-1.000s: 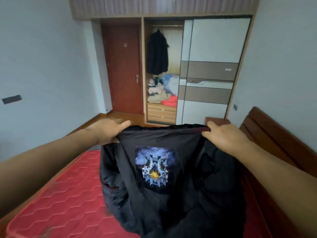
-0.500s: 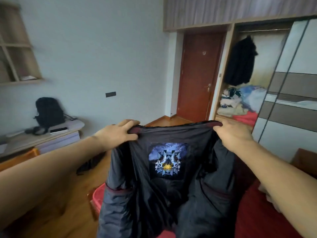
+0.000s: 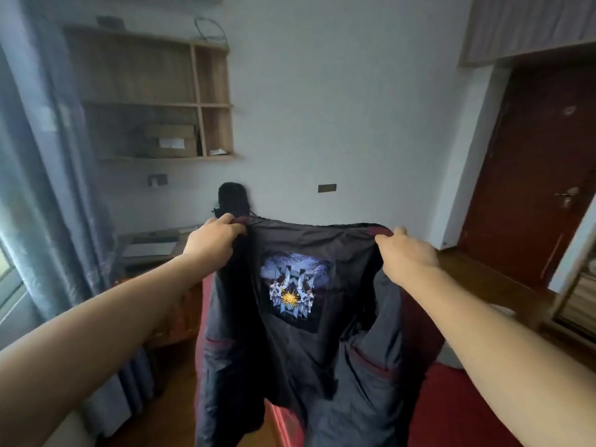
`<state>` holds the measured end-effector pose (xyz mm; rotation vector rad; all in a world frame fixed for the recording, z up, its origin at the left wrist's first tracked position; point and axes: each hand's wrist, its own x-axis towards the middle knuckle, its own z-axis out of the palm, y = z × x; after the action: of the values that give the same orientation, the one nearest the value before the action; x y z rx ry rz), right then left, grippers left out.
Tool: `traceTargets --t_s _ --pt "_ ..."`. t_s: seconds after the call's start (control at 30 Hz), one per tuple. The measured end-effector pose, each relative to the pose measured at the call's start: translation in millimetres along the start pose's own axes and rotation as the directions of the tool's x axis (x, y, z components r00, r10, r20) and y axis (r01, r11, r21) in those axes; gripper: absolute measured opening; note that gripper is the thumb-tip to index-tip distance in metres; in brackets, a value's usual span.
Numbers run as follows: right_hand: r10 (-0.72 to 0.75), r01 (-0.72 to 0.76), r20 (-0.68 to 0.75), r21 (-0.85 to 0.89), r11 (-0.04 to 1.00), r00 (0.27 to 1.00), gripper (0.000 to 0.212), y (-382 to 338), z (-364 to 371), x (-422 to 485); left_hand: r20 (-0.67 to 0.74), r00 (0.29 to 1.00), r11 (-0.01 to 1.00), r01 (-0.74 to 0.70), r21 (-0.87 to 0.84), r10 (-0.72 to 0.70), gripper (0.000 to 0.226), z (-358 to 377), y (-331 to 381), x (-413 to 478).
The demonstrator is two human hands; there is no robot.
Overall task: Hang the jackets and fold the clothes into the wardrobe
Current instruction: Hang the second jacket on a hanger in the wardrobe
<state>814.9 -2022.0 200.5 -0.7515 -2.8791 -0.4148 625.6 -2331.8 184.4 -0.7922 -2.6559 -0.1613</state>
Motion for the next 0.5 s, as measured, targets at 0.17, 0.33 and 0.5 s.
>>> traceTargets --t_s 0.17,0.33,0.5 --pt "-0.088 0.09 -0.043 0.045 0.995 0.995 0.035 -64.0 -2.0 53.5 -0.008 0.995 0.995 0.1 0.009 -0.1 0.056 -0.8 -62.2 13.8" --pt "-0.1 0.11 -0.086 0.129 0.985 0.991 0.04 -134.8 -6.9 120.1 -0.039 0.985 0.984 0.165 -0.064 -0.167 0.057 15.7 -130.4 48.0" --pt "-0.066 0.093 -0.139 0.194 0.977 0.988 0.027 -205.1 -7.6 191.2 -0.054 0.985 0.978 0.154 -0.144 -0.163 0.058 43.8 -207.0 98.6"
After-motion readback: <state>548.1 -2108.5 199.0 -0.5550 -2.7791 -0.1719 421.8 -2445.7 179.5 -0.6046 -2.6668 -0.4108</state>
